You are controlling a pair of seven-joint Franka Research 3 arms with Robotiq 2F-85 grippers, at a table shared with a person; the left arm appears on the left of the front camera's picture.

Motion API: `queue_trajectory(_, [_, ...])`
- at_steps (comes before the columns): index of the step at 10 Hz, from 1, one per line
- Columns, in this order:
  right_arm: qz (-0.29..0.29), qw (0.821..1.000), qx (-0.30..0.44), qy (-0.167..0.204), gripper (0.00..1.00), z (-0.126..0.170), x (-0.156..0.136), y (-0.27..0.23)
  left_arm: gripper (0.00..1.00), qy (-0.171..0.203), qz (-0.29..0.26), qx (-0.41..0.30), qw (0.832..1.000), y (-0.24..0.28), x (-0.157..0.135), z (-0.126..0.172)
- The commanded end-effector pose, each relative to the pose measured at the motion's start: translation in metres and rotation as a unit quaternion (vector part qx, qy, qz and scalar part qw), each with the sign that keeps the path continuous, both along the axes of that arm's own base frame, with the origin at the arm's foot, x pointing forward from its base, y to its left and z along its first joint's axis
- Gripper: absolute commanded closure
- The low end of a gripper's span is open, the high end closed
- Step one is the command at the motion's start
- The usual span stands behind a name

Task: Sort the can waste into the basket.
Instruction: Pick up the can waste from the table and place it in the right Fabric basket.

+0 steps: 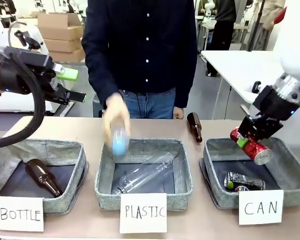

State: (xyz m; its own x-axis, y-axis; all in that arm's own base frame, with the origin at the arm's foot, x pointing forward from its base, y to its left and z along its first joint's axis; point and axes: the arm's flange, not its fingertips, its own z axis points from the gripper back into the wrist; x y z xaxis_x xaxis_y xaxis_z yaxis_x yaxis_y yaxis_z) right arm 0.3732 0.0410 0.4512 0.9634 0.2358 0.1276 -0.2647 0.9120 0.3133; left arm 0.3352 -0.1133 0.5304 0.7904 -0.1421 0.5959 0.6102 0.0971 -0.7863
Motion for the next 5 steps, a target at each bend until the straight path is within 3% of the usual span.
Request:
queue_trajectory(1, [-0.007, 1.0, -0.01, -0.017, 0.12, 0.0001, 0.009, -0.0008, 0.0, -0.006, 0.0, -0.011, 1.0, -0.0004, -0.0013, -0.001])
queue_trajectory(3, [-0.006, 1.0, -0.011, -0.013, 0.0, 0.0008, 0.0096, -0.0003, 0.0, -0.006, 0.0, -0.011, 1.0, -0.0004, -0.0013, -0.001])
queue_trajectory(5, [-0.027, 1.0, 0.002, -0.016, 0.0, -0.0012, 0.0165, -0.0004, 0.0, -0.006, 0.0, -0.011, 1.0, -0.0004, -0.0013, -0.001])
